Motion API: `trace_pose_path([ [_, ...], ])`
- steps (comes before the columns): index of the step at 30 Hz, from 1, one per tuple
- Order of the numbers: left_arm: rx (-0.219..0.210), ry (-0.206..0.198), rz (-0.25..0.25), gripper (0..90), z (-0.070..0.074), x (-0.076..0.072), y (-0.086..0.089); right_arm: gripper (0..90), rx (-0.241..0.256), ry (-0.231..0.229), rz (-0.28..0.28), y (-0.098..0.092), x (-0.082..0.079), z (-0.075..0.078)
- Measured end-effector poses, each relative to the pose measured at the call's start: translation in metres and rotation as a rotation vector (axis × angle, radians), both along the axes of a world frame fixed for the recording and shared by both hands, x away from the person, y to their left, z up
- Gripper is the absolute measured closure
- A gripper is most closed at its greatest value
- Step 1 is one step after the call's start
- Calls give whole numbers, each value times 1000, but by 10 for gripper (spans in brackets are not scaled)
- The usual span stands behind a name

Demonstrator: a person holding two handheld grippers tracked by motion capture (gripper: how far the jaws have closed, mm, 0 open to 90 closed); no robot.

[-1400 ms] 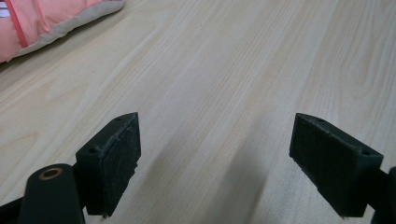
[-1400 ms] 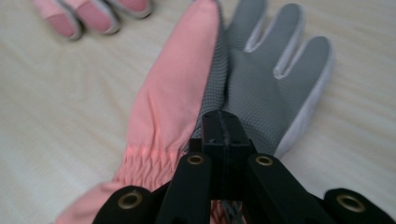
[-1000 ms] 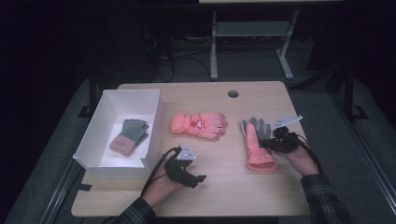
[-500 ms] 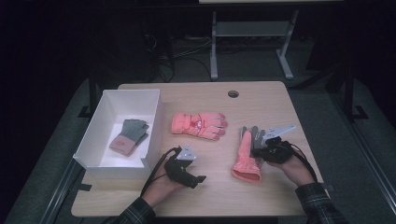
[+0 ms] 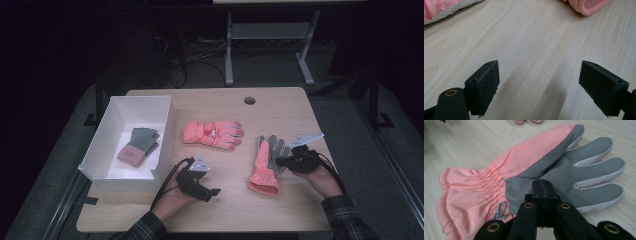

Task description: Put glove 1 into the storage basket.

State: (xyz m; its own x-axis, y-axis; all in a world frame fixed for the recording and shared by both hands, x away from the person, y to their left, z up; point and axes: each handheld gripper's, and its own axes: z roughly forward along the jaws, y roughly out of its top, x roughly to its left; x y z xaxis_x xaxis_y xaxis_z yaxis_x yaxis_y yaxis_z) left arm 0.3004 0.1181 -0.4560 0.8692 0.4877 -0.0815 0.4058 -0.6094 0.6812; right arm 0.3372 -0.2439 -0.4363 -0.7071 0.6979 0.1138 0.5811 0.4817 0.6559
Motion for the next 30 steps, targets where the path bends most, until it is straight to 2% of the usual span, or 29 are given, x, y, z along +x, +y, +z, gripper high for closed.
trace_pose_path([
  [2,-3,-2,2,163,0,0,1,900,4,16,3,3,-2,0],
  [9,3,-1,0,162,0,1,0,900,7,26,58,16,-10,-3],
  [12,6,1,-2,163,0,0,0,900,9,17,84,21,-12,-2],
  [16,2,5,0,162,-1,-1,-1,900,6,31,122,30,-18,-2],
  [17,3,5,-2,163,-1,-1,-1,900,3,19,134,33,-19,-2],
  [19,3,5,0,163,-1,0,0,900,13,1,135,34,-20,3],
  [21,0,4,3,163,-2,0,0,900,50,-24,121,33,-21,9],
  [24,3,9,0,163,-2,0,-1,900,73,-49,105,35,-17,12],
  [26,17,6,-10,163,-1,0,-1,900,57,-37,107,38,-15,9],
  [30,14,6,-11,162,-1,0,-1,900,31,1,113,42,-13,-1],
])
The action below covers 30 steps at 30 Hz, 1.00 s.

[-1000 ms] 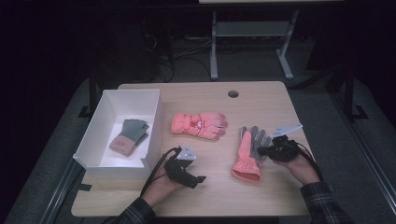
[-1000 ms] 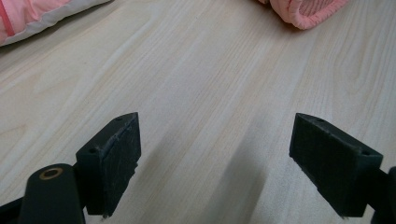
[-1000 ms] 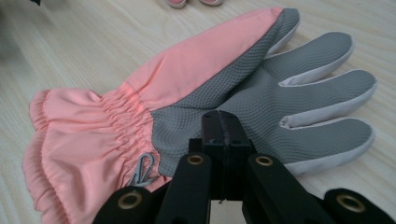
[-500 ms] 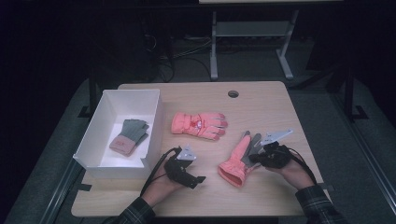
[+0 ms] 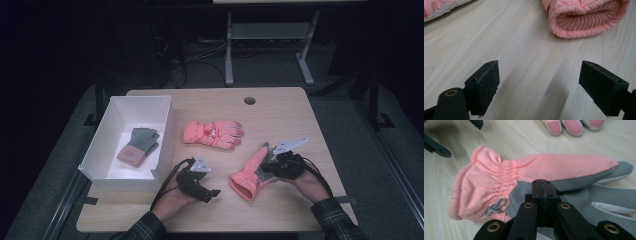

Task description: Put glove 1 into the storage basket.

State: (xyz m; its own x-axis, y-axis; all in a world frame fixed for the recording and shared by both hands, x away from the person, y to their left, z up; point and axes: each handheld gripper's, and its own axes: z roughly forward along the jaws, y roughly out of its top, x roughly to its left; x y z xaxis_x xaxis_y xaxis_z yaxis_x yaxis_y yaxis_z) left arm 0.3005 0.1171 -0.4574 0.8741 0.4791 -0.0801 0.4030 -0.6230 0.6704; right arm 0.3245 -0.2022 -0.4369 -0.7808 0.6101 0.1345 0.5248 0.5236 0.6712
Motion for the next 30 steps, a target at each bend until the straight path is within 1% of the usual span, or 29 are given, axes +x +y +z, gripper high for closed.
trace_pose_path([
  [1,-8,3,7,162,0,0,0,900,-8,5,4,0,1,-3],
  [2,-8,2,7,163,0,0,0,900,-17,16,4,1,1,-6],
  [3,-1,1,0,162,0,0,1,900,-26,14,10,1,1,-7],
  [4,-1,1,0,163,0,0,1,900,-26,14,10,1,1,-7],
  [5,-1,-3,0,163,1,0,2,900,-25,27,7,2,0,-9],
  [6,2,-5,-1,162,1,0,2,900,-23,28,22,4,-2,-11],
  [7,-8,-2,10,162,1,0,2,900,-24,33,26,6,-3,-11],
  [8,-8,-3,11,162,1,1,2,900,-31,36,34,7,-5,-11],
  [11,-3,0,9,162,1,1,3,900,-30,32,46,11,-8,-11],
  [14,15,-4,-3,162,1,2,4,900,-28,40,61,18,-17,-11],
  [17,21,-2,-5,162,2,2,4,900,-31,36,77,22,-24,-11],
  [20,20,-3,-4,162,2,2,5,900,-32,40,89,27,-32,-10],
  [24,17,-2,-1,162,1,2,4,900,-34,35,112,32,-41,-10],
  [30,15,1,3,162,0,1,3,900,-37,32,128,40,-52,-10],
])
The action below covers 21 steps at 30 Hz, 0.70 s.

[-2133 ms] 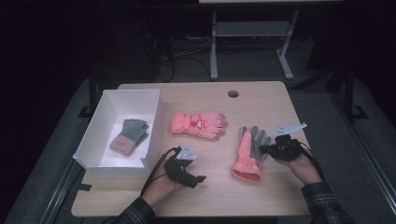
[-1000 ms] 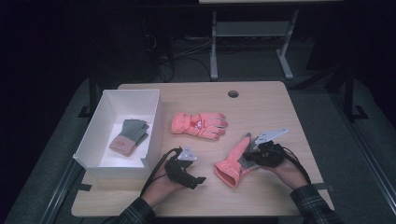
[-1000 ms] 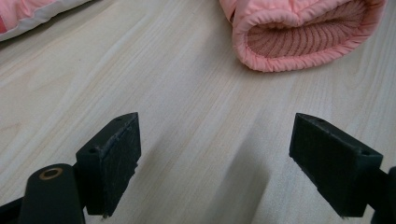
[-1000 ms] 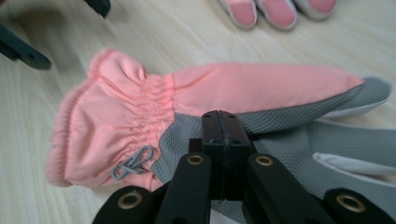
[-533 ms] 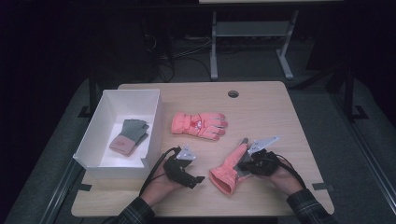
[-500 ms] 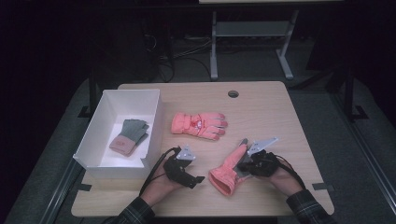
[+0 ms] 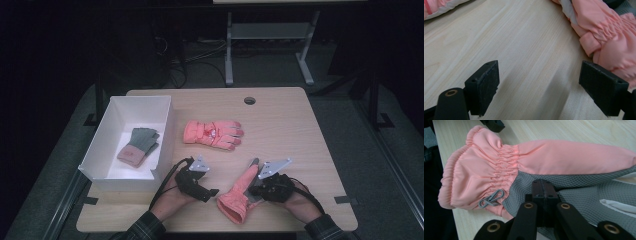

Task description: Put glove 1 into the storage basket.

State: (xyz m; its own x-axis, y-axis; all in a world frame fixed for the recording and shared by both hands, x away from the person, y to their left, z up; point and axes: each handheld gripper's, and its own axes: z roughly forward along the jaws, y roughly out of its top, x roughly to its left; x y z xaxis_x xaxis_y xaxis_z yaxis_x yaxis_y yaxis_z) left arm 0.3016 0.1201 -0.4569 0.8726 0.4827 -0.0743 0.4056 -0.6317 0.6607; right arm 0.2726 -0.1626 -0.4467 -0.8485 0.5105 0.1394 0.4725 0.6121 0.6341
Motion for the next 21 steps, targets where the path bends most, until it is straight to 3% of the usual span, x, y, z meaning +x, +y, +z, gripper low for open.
trace_pose_path([
  [3,-3,2,3,162,0,0,0,888,12,-14,-8,-2,-1,2],
  [6,3,-2,1,163,0,0,1,777,56,-48,-55,-14,1,11],
  [10,15,-1,9,162,0,2,1,586,63,-48,-118,-29,1,12],
  [14,16,3,14,171,0,3,0,408,106,-56,-191,-48,-3,15],
  [17,17,4,14,239,3,6,-1,285,93,-59,-232,-57,-6,12],
  [21,5,4,36,434,9,13,-2,219,82,-60,-275,-68,-10,9],
])
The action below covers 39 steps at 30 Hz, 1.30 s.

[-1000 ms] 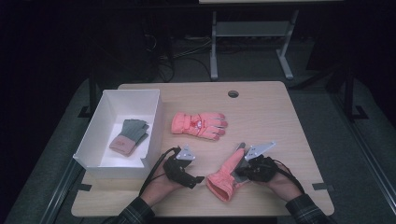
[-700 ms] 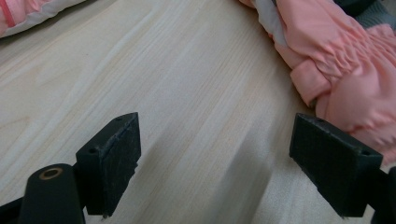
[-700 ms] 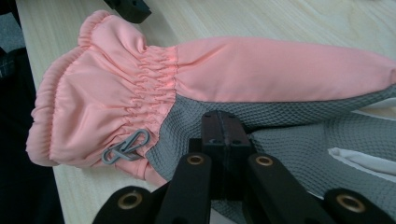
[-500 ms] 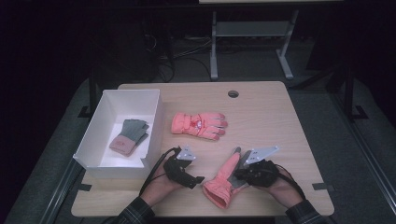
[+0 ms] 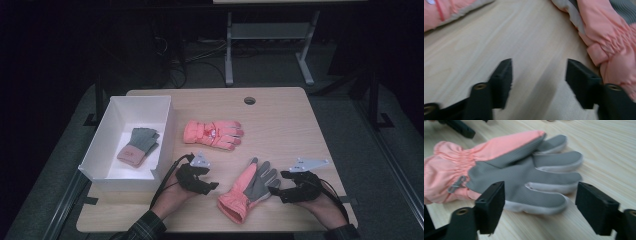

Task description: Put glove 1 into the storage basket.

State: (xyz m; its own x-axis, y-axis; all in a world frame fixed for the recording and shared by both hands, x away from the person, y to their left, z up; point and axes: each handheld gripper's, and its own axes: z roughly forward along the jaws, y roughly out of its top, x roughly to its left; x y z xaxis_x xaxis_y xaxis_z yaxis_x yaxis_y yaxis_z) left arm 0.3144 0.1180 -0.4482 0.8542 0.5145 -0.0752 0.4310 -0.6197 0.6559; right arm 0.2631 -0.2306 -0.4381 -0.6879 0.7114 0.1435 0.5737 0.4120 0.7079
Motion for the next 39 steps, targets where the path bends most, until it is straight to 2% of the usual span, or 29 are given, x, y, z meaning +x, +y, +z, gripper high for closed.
trace_pose_path([
  [2,13,21,13,531,2,5,-1,186,8,-4,-16,-5,-2,-1],
  [5,34,25,24,662,4,11,-5,159,6,-4,-34,-12,-5,-3],
  [8,36,44,38,826,7,16,-7,143,-1,-14,-57,-17,-8,-5],
  [10,37,40,53,895,8,21,-9,139,-6,-18,-66,-20,-10,-6],
  [11,38,47,58,896,10,23,-10,139,-10,-25,-64,-22,-11,-7],
  [16,49,27,80,897,18,36,-14,139,-13,-19,-76,-27,-13,-9],
  [20,26,15,122,898,24,51,-17,139,-12,-21,-93,-31,-14,-10],
  [29,23,-13,166,898,27,79,-22,139,-11,-24,-106,-32,-13,-11],
  [34,22,-30,211,898,29,96,-22,139,-12,-31,-106,-34,-12,-11],
  [39,38,-44,240,898,29,111,-21,139,-10,-30,-107,-34,-12,-11],
])
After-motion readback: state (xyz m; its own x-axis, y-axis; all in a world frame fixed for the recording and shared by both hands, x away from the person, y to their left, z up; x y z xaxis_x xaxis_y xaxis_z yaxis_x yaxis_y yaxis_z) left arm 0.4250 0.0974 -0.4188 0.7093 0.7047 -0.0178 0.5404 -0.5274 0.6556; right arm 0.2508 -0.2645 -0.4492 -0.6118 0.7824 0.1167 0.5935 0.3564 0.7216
